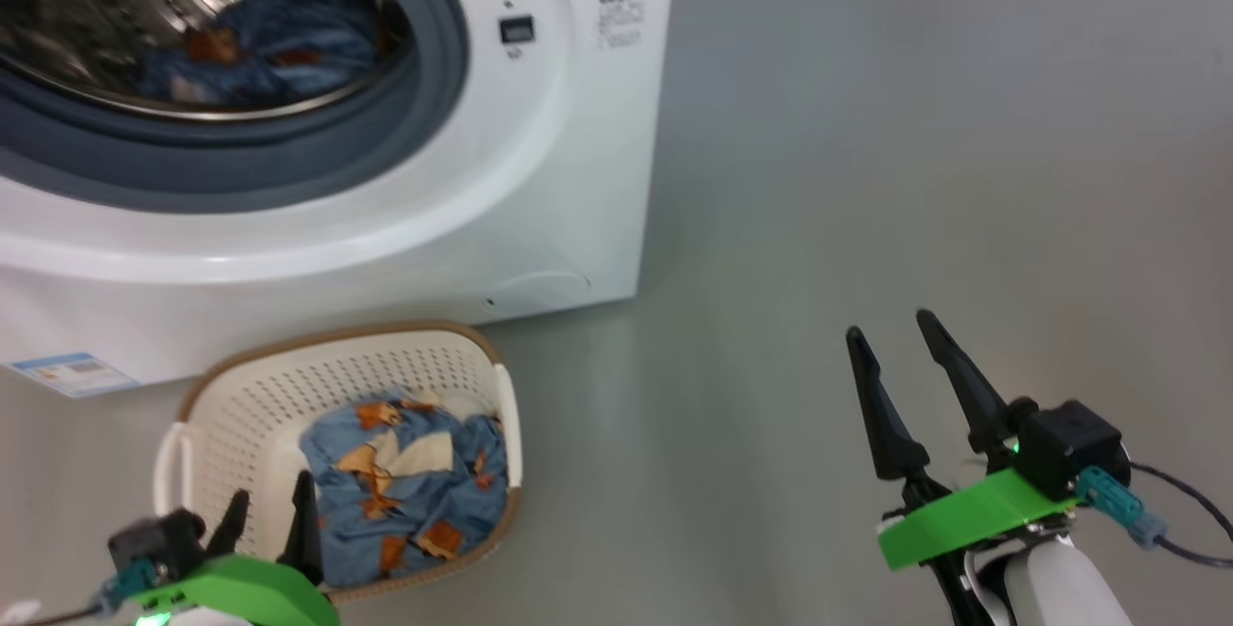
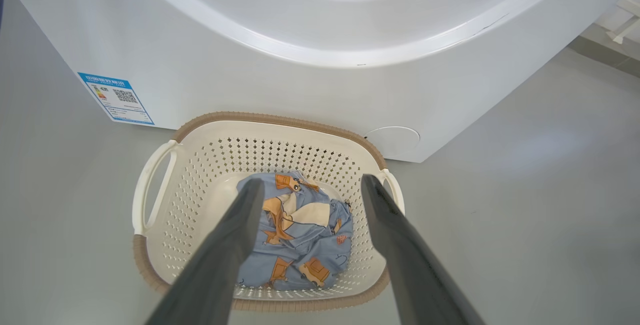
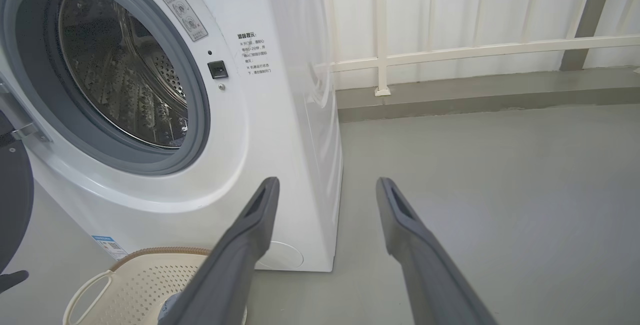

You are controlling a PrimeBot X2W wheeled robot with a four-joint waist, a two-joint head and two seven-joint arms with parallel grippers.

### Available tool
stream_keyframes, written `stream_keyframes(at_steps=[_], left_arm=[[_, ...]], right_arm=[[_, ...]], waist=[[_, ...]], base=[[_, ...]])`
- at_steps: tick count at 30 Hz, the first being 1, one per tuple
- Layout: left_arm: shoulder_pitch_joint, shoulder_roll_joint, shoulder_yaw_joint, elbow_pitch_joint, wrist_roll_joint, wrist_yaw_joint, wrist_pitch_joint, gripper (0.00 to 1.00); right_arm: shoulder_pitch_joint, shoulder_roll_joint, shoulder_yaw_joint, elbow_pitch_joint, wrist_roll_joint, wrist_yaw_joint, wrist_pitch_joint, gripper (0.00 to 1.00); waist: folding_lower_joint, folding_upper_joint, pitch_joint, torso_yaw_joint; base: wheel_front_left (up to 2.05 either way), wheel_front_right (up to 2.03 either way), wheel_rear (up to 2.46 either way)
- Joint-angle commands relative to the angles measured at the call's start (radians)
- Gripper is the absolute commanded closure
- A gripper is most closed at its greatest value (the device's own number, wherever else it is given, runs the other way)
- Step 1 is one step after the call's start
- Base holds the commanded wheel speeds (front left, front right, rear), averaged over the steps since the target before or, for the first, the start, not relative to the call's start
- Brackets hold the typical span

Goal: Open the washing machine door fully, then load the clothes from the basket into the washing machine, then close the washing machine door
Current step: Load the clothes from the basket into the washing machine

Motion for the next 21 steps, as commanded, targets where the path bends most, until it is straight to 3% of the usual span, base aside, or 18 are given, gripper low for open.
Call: stream_keyframes(at_steps=[1,8,21], left_arm=[[-0.039,0.026,0.034,-0.005,-0.010,-0.012,-0.004,0.00],[-0.163,0.080,0.013,0.140,-0.052,-0.052,0.083,0.00],[-0.384,0.169,0.003,0.360,-0.065,-0.037,0.205,0.00]], right_arm=[[-0.032,-0.004,0.033,-0.028,0.015,-0.001,-0.005,0.00],[-0.113,-0.004,0.070,-0.043,0.055,-0.001,-0.005,0.00],[-0.192,-0.004,0.100,-0.068,0.080,-0.001,-0.005,0.00]], waist=[[0.0000,-0.0001,0.117,-0.092],[0.0000,-0.0001,0.244,-0.145],[0.0000,-0.0001,0.395,-0.179]], base=[[0.00,0.00,0.00],[0.00,0.00,0.00],[0.00,0.00,0.00]])
